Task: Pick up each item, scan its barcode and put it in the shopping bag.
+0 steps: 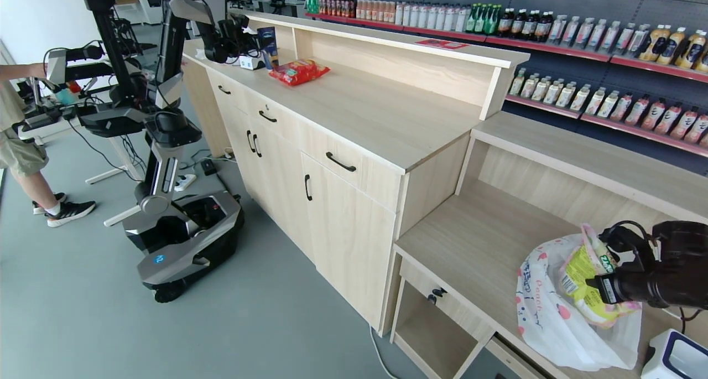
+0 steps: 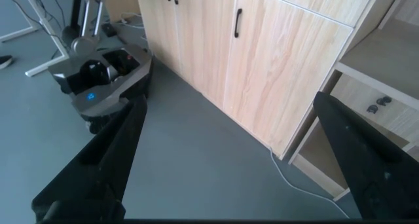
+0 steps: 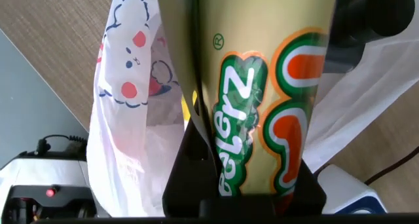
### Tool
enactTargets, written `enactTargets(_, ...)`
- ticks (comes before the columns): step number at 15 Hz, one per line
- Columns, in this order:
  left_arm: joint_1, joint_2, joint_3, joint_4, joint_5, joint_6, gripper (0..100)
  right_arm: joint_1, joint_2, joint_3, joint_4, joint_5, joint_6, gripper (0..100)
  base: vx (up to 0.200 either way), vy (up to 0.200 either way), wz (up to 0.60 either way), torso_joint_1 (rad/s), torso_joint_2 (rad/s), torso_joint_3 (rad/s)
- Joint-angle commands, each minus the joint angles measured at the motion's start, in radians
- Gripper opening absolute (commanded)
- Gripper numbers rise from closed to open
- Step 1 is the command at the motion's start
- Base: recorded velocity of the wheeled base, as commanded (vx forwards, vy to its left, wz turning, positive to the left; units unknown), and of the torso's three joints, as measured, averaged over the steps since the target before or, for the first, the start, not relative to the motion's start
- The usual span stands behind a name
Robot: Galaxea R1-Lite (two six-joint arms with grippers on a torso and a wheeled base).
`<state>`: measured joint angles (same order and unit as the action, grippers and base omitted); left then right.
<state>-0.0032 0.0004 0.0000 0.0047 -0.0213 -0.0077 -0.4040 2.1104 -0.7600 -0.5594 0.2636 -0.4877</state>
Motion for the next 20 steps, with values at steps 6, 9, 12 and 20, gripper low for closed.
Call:
enactTargets(6, 0.000, 0.001, 0.000, 0.000, 0.000, -0.002, 100, 0.004, 0.143, -0.015, -0.131, 0.003, 0.027, 0, 0.000, 0.000, 0.00, 0.000, 0.00, 0.000)
enactTargets(9, 0.000, 0.001, 0.000, 0.000, 0.000, 0.000, 100, 0.004, 0.166, -0.022, -0.132, 0.003, 0.032, 0, 0.000, 0.000, 0.00, 0.000, 0.00, 0.000)
enactTargets(12, 0.000, 0.001, 0.000, 0.000, 0.000, 0.000, 100, 0.005, 0.180, -0.025, -0.143, 0.005, 0.032, 0, 0.000, 0.000, 0.00, 0.000, 0.00, 0.000)
enactTargets(20, 0.000, 0.001, 0.000, 0.000, 0.000, -0.002, 100, 0.014, 0.200, -0.025, -0.166, 0.008, 0.038, 100, 0.000, 0.000, 0.00, 0.000, 0.00, 0.000)
